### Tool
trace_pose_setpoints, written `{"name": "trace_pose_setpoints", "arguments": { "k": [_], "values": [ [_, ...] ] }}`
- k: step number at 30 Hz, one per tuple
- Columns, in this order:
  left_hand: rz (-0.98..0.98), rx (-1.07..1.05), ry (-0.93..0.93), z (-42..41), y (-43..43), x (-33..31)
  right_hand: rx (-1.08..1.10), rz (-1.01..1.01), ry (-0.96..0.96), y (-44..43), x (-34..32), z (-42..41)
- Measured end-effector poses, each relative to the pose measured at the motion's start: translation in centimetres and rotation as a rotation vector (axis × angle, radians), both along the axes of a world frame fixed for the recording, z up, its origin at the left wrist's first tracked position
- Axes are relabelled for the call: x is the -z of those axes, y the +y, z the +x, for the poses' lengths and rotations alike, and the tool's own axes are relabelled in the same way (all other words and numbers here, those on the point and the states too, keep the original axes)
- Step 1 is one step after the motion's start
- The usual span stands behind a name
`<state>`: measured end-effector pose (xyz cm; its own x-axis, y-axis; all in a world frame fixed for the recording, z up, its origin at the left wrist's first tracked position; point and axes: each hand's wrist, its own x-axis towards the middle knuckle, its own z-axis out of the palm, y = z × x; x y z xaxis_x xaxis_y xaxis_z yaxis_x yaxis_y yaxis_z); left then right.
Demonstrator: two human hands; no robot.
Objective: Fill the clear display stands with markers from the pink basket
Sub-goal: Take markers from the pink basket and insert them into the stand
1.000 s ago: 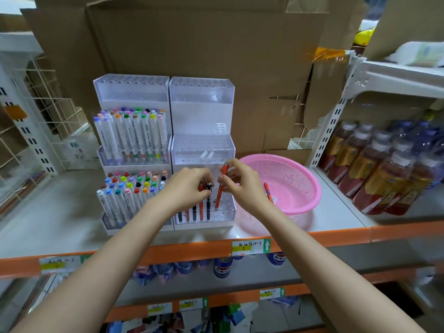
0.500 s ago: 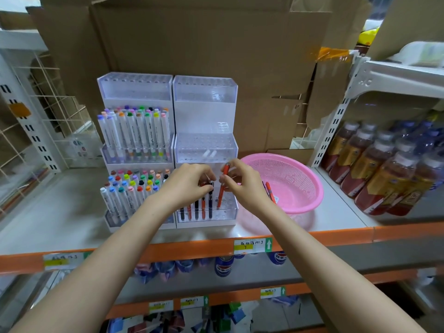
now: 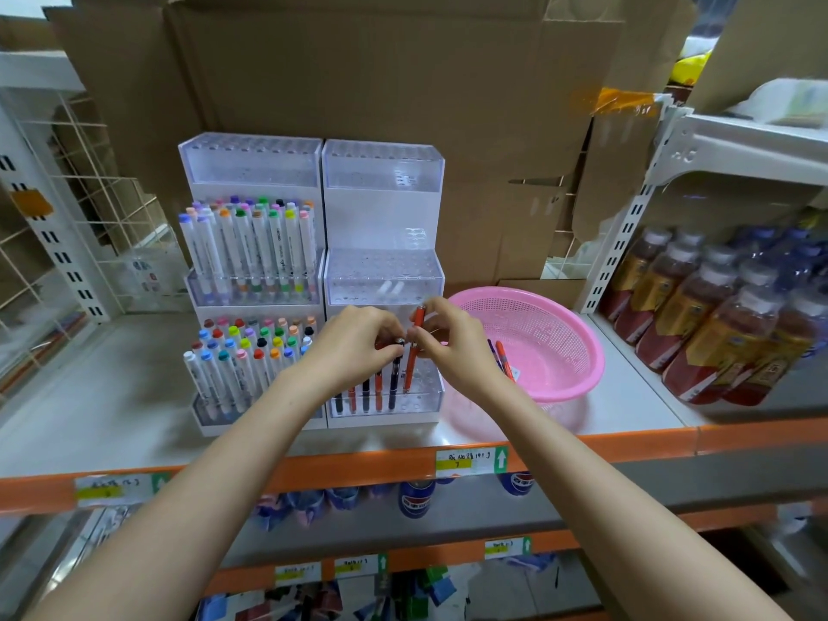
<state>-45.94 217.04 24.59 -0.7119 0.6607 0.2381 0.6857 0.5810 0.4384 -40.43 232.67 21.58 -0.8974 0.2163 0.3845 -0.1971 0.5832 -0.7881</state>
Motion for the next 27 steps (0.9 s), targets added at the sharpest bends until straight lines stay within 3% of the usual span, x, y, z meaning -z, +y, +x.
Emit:
{"name": "trace_pose_setpoints", "arguments": {
  "k": [27],
  "values": [
    [-0.054, -0.040, -0.014, -0.3, -1.2, 0.5, -0.021, 0.064, -0.041, -0.1, 0.0, 0.5]
  ]
}}
